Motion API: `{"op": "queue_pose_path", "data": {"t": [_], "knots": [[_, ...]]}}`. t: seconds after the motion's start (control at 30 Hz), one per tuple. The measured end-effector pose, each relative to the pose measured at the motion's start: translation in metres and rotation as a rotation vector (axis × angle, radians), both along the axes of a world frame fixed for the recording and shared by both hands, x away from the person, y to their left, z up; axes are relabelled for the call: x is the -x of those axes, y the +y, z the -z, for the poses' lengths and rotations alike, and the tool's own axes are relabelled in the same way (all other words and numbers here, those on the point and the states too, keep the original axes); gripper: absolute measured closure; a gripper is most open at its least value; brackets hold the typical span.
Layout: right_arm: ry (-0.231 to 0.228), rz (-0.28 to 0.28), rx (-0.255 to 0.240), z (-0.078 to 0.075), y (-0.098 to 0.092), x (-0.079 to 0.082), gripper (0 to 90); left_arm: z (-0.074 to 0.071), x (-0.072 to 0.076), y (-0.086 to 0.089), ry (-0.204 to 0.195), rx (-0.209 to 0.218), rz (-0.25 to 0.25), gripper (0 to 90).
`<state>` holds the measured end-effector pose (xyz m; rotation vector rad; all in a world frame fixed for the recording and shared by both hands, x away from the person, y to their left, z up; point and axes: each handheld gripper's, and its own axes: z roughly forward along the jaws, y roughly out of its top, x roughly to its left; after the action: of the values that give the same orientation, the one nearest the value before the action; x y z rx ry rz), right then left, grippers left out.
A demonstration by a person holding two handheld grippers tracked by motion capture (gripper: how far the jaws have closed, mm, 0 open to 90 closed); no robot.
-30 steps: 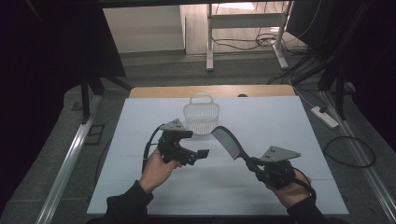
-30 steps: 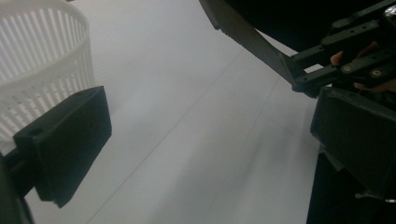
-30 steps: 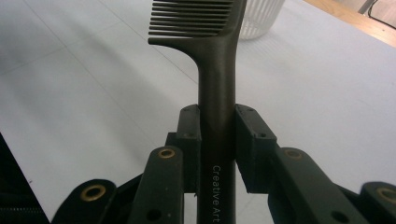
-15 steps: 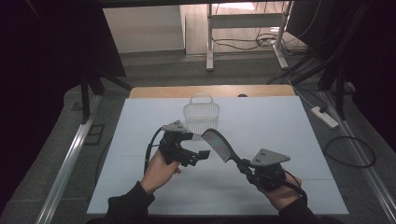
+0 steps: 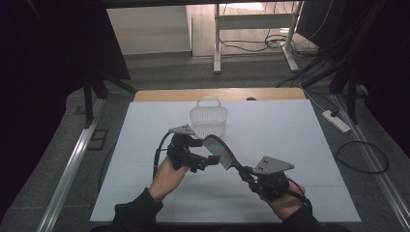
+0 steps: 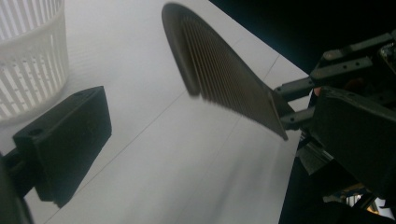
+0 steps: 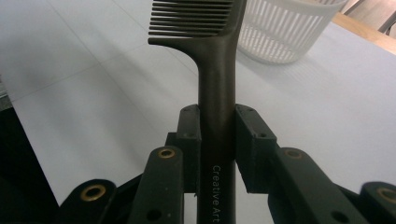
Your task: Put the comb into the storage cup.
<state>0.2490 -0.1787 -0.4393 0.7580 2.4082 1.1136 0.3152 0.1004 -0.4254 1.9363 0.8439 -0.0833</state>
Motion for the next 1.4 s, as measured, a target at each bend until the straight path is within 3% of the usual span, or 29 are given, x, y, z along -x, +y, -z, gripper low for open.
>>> {"op": "queue_pose_path", "data": {"t": [0.33, 0.67, 0.93, 1.0, 1.23, 1.4], "knots": [[-0.006, -0.018, -0.003, 0.002, 0.008, 0.003, 72.7, 0.001, -0.001, -0.004, 0.032, -0.018, -0.020, 0.0], [-0.015, -0.027, 0.009, 0.003, 0.012, 0.005, 72.7, 0.000, -0.001, -0.006, 0.056, -0.006, 0.020, 0.1], [-0.037, -0.028, 0.018, 0.004, 0.013, 0.006, 72.7, 0.002, -0.005, 0.003, 0.169, 0.094, 0.069, 43.7], [-0.038, -0.027, 0.017, 0.004, 0.013, 0.006, 72.7, 0.003, -0.005, 0.003, 0.182, 0.100, 0.077, 52.5], [-0.044, -0.028, 0.019, 0.004, 0.013, 0.006, 72.6, 0.003, -0.005, 0.002, 0.201, 0.103, 0.096, 71.9], [-0.045, -0.028, 0.023, 0.005, 0.013, 0.006, 72.5, 0.006, -0.007, 0.004, 0.243, 0.153, 0.127, 78.6]]}}
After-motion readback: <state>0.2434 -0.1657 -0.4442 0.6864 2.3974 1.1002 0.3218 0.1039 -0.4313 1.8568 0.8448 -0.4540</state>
